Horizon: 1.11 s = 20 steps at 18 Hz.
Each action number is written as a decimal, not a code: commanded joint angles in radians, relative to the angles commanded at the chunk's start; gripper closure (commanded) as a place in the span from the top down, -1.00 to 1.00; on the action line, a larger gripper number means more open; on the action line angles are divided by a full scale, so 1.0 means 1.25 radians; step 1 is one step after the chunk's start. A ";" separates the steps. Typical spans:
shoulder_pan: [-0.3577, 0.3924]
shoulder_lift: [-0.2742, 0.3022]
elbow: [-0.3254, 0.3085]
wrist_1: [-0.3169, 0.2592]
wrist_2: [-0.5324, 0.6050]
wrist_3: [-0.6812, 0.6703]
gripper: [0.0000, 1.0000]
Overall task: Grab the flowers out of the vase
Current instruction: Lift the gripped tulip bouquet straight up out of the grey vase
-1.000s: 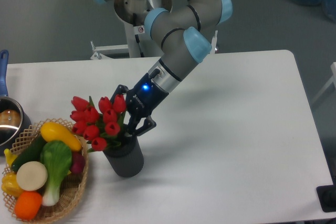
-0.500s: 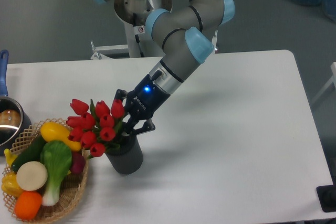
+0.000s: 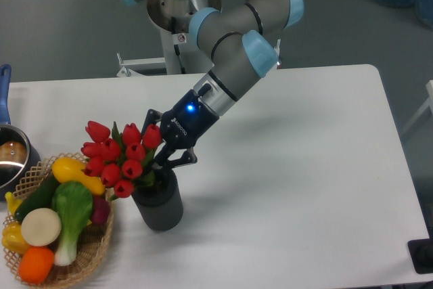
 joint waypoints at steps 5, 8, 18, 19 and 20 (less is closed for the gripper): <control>0.023 0.017 0.000 0.000 -0.063 -0.014 -0.42; 0.038 0.026 0.006 0.000 -0.099 -0.032 -0.42; 0.125 0.080 0.011 -0.001 -0.241 -0.092 -0.44; 0.128 0.082 0.011 -0.001 -0.255 -0.096 -0.44; 0.137 0.085 0.011 -0.001 -0.271 -0.097 -0.44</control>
